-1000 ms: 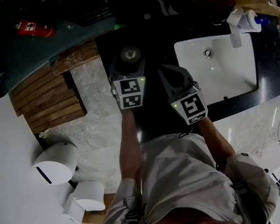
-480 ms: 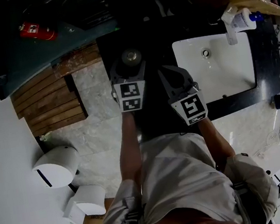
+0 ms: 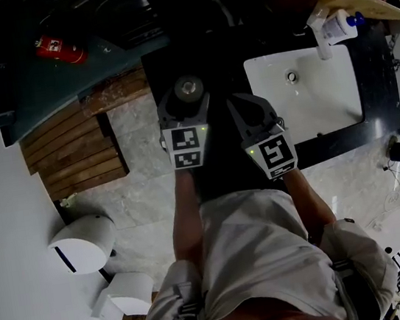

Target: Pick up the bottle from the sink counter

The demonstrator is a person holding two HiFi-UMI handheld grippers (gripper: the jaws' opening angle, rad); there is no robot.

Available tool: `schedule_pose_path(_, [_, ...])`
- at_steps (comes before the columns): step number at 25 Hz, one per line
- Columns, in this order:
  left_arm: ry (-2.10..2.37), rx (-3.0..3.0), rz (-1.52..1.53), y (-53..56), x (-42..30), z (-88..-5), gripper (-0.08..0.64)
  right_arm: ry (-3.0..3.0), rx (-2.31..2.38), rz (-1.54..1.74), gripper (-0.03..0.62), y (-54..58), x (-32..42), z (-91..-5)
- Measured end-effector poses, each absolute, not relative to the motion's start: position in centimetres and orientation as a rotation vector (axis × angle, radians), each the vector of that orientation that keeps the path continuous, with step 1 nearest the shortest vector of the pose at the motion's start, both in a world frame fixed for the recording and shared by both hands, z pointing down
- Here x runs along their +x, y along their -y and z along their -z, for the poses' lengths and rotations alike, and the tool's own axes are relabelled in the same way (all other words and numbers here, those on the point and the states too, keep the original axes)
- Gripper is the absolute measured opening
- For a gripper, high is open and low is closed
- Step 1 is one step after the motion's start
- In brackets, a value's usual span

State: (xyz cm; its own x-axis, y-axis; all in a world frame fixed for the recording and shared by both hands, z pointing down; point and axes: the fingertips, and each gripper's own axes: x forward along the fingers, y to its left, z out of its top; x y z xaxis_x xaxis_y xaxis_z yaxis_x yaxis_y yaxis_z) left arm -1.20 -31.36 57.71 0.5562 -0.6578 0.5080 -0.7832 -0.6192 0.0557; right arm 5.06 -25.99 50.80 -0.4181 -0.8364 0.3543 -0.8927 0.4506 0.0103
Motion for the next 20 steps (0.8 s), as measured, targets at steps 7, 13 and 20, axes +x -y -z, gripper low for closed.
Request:
schedule_pose_path(7, [1.19, 2.574, -0.587, 29.7, -1.6, -54.1, 0.313, 2.419, 1.511, -0.202, -0.008, 25.2, 4.9, -48.5])
schedule_pose_path(13, [1.178, 2.61, -0.541, 28.4, -2.0, -51.1, 0.313, 2.422, 1.529, -0.157, -0.008, 24.7, 4.8, -46.4])
schedule_pose_path(20, [1.185, 2.658, -0.466, 26.9, -2.6, -47.5, 0.313, 2.446, 1.534, -0.094, -0.008, 24.0, 4.6, -44.1])
